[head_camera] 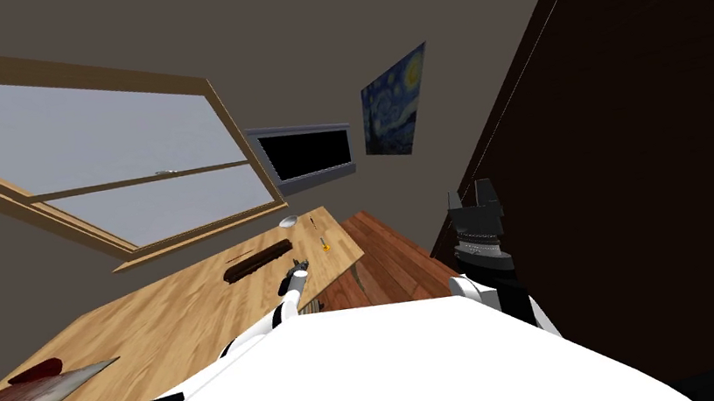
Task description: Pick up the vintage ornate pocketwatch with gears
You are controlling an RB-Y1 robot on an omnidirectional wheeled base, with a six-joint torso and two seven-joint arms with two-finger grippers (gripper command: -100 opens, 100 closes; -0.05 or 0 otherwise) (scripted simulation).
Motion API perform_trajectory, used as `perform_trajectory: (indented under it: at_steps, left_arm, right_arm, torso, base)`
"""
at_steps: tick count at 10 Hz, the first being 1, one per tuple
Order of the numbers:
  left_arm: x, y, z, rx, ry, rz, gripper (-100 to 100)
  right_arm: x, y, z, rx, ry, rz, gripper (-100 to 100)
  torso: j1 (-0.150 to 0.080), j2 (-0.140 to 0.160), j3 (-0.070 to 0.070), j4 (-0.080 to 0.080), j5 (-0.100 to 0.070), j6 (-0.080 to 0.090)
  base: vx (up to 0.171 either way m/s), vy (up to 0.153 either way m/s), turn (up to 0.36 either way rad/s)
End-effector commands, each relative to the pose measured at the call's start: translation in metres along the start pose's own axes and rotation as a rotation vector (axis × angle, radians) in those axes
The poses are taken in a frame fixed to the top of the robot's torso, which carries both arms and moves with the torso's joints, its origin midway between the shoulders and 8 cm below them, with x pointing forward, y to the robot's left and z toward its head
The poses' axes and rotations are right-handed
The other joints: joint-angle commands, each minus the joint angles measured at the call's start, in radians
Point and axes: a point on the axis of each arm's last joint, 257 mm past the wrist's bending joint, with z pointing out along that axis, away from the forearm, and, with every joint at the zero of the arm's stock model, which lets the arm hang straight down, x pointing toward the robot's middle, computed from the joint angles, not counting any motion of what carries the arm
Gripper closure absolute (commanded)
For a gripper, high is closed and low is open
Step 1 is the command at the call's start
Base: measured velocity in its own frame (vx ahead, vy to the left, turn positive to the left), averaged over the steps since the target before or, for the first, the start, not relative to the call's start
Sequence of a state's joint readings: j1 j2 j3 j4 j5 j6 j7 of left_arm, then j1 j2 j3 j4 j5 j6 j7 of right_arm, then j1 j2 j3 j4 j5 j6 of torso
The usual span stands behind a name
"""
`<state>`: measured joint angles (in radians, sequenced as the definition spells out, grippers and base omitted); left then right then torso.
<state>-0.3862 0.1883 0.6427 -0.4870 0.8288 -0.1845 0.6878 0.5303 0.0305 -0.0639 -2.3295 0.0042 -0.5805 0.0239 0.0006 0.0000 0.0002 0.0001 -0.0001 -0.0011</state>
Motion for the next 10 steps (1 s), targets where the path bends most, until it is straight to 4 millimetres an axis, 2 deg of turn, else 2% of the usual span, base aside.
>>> perform_trajectory:
  at_steps: [1, 2, 3, 10]
  left_arm:
    - [0.0, 0.0, 0.0, 0.0, 0.0, 0.0, -100]
    - [-0.013, 0.0, -0.006, 0.014, 0.0, -0.008, -100]
    - [-0.016, 0.0, -0.007, 0.014, -0.006, -0.007, -100]
    - [-0.013, 0.0, -0.006, 0.014, 0.0, -0.008, -100]
  right_arm:
    - [0.0, 0.0, 0.0, 0.0, 0.0, 0.0, 0]
    - [0.0, 0.0, 0.0, 0.0, 0.0, 0.0, 0]
    - [0.0, 0.0, 0.0, 0.0, 0.0, 0.0, 0]
    - [0.0, 0.0, 0.0, 0.0, 0.0, 0.0, 0]
  torso:
    - [0.0, 0.0, 0.0, 0.0, 0.0, 0.0]
    - [0.0, 0.0, 0.0, 0.0, 0.0, 0.0]
    - [0.001, -0.001, -0.001, 0.0, 0.0, 0.0]
    - [0.0, 0.0, 0.0, 0.0, 0.0, 0.0]
  base:
    - [0.012, 0.007, 0.04]
    - [0.021, 0.013, 0.07]
    - [0.015, 0.009, 0.05]
    - [0.001, 0.001, 0.004]
